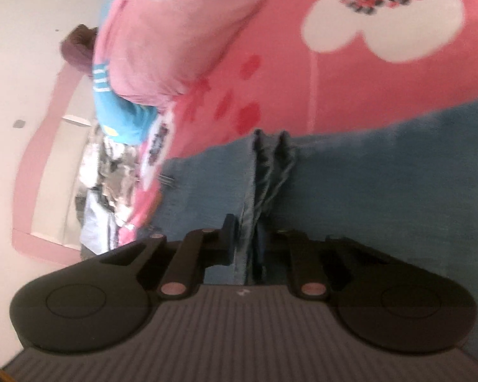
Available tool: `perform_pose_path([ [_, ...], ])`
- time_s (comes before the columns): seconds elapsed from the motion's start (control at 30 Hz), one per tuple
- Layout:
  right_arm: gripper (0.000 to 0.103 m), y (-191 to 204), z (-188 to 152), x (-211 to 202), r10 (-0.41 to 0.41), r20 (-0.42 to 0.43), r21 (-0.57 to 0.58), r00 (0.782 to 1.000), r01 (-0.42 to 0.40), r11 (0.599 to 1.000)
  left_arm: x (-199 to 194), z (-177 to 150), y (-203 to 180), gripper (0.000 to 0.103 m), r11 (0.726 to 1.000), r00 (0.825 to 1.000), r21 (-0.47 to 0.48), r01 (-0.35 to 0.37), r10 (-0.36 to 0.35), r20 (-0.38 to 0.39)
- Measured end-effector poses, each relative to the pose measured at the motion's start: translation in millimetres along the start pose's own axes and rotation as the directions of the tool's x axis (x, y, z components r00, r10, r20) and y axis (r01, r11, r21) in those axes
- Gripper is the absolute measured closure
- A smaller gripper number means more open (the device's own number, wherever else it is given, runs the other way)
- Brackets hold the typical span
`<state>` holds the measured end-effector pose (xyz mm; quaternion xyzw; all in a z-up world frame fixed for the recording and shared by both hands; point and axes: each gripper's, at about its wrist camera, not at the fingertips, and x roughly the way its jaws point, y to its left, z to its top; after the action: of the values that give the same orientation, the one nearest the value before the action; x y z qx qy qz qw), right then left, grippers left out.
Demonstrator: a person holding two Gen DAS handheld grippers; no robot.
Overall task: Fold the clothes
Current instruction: 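Open the right tool, releasing the hem, and lift it away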
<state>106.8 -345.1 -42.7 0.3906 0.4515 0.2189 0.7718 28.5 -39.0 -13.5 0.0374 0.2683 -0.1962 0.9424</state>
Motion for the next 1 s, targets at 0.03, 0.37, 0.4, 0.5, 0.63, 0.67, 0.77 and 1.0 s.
perform_pose_path([
  [0.03,0.094,6,1,2,0.021,-0.001,-0.009,1.0,-0.021,1.0,-3,-1,1,0.043,1.0,1.0,-0.006,0.001,-0.001,0.005],
  [0.37,0.094,107,18,83,0.192,-0.138,-0.131,0.972,-0.21,0.969,-16,-3,36,0.023,0.991,0.999,-0.132,-0.021,0.026,0.032],
  [0.4,0.092,118,20,94,0.197,-0.154,-0.153,0.968,-0.221,0.963,-17,-2,38,0.02,0.989,0.998,-0.137,-0.048,0.053,0.039],
  [0.5,0.08,154,22,130,0.165,-0.197,-0.237,0.967,-0.21,0.948,-19,-1,52,0.019,0.98,0.997,-0.193,-0.054,0.064,0.048],
  [0.63,0.072,172,26,160,0.195,-0.259,-0.232,0.946,-0.257,0.938,-21,1,70,0.019,0.956,0.997,-0.293,-0.01,0.032,0.07],
  [0.67,0.069,173,27,160,0.208,-0.262,-0.226,0.942,-0.269,0.936,-20,1,73,0.019,0.951,0.996,-0.31,-0.018,0.043,0.074],
  [0.77,0.063,172,32,152,0.237,-0.239,-0.224,0.942,-0.291,0.93,-22,1,85,0.02,0.931,0.995,-0.364,-0.034,0.067,0.08],
  [1.0,0.062,168,24,132,0.122,-0.191,-0.415,0.974,-0.193,0.889,-31,-4,103,0.028,0.904,0.989,-0.421,-0.071,0.12,0.09],
])
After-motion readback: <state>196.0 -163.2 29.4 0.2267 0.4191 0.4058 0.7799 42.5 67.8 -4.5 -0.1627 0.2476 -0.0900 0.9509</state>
